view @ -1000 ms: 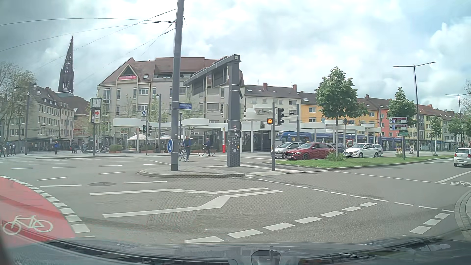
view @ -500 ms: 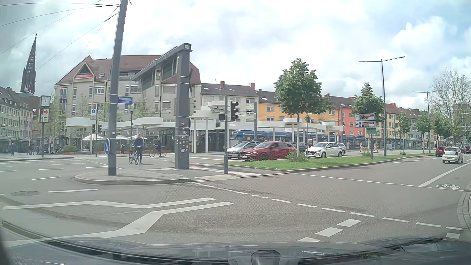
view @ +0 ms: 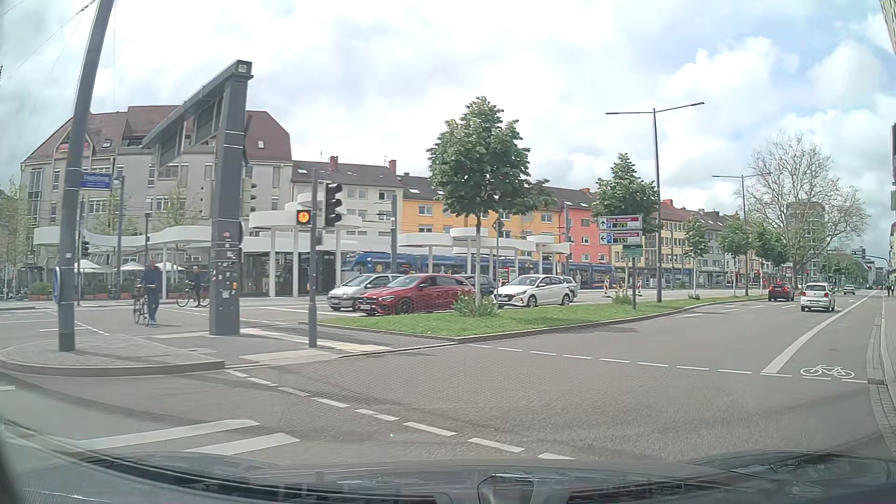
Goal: Follow the waypoints while adhering to traffic rules and regulations
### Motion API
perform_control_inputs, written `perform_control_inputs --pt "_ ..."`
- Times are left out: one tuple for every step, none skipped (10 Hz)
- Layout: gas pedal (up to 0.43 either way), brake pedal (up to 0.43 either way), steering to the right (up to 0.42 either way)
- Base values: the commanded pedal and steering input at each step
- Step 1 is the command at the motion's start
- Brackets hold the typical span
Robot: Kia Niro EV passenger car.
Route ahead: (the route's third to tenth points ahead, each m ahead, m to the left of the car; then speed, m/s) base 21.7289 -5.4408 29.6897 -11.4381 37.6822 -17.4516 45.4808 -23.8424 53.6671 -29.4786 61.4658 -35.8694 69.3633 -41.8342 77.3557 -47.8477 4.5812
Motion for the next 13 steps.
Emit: perform_control_inputs --pt "0.169 0.000 0.320" --pt "0.169 0.000 0.315" --pt "0.169 0.000 0.306" --pt "0.169 0.000 0.304" --pt "0.169 0.000 0.304" --pt "0.169 0.000 0.303" --pt "0.169 0.000 0.303" --pt "0.169 0.000 0.300" --pt "0.169 0.000 0.292" --pt "0.169 0.000 0.284" --pt "0.169 0.000 0.270" --pt "0.169 0.000 0.250" --pt "0.169 0.000 0.232"
